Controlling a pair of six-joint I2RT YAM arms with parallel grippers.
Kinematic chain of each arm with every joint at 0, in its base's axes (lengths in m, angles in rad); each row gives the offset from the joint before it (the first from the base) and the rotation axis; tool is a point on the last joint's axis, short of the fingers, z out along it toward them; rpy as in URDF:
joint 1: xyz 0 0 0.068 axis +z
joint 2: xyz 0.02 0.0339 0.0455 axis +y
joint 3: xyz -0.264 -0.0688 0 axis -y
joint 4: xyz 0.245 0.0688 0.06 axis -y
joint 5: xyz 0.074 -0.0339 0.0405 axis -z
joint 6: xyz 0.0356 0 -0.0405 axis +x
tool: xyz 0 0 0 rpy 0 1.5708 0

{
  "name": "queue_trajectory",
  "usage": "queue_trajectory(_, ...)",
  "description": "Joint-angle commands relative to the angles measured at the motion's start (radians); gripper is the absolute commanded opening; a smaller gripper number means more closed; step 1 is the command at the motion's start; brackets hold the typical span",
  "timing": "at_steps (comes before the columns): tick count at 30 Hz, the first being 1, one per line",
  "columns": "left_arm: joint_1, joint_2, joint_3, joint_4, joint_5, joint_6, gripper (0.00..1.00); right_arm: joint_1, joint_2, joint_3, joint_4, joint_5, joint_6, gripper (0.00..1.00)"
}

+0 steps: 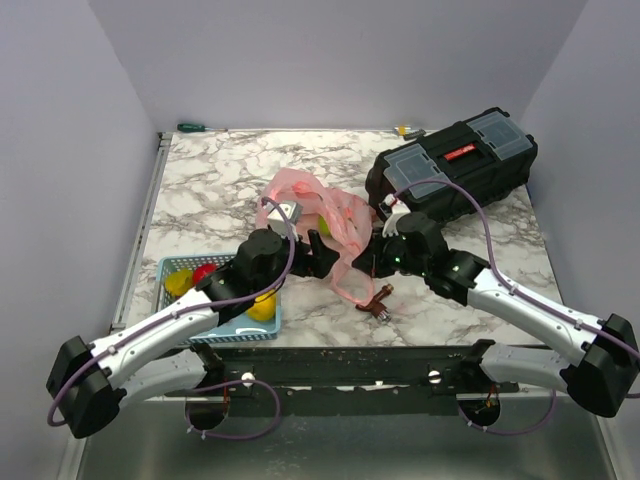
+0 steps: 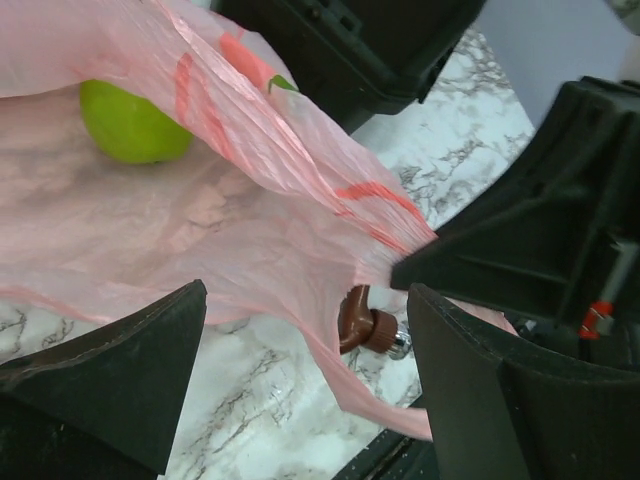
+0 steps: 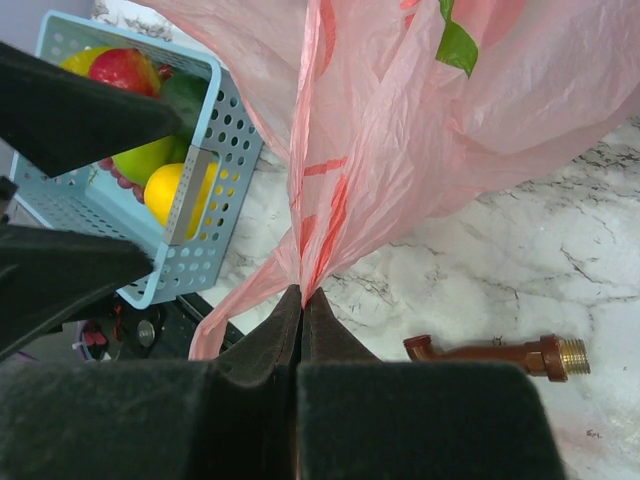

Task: Take the fake fruits out of the plastic bag
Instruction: Take out the fake fruit from the plastic bag.

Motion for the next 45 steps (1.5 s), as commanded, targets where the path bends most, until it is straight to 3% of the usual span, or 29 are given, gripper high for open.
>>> queue_trajectory(1,-0.003,0.106,0.071,0.017,-0.067,-0.036,0.8,0.006,-0.027,0.002,-0.019,-0.02,0.001,0.01)
queue_trajectory(21,0.036,0.393,0.166,0.077,-0.173,-0.083,0.72,0.006,-0.077,-0.048,-0.028,0.022,-0.015,0.01)
queue_trajectory(25,0.062,0.451,0.191,0.078,-0.213,-0.092,0.67,0.006,-0.072,-0.031,-0.048,0.027,-0.028,0.01)
queue_trajectory(30,0.086,0.478,0.16,0.129,-0.262,-0.137,0.51,0.006,-0.078,-0.008,-0.056,0.019,-0.024,0.01)
queue_trajectory(38,0.086,0.402,-0.011,0.338,-0.18,-0.112,0.54,0.006,-0.051,0.039,-0.057,0.008,-0.03,0.01)
queue_trajectory(45,0.109,0.505,0.056,0.319,-0.179,-0.136,0.53,0.005,-0.036,0.05,-0.043,-0.021,-0.022,0.01)
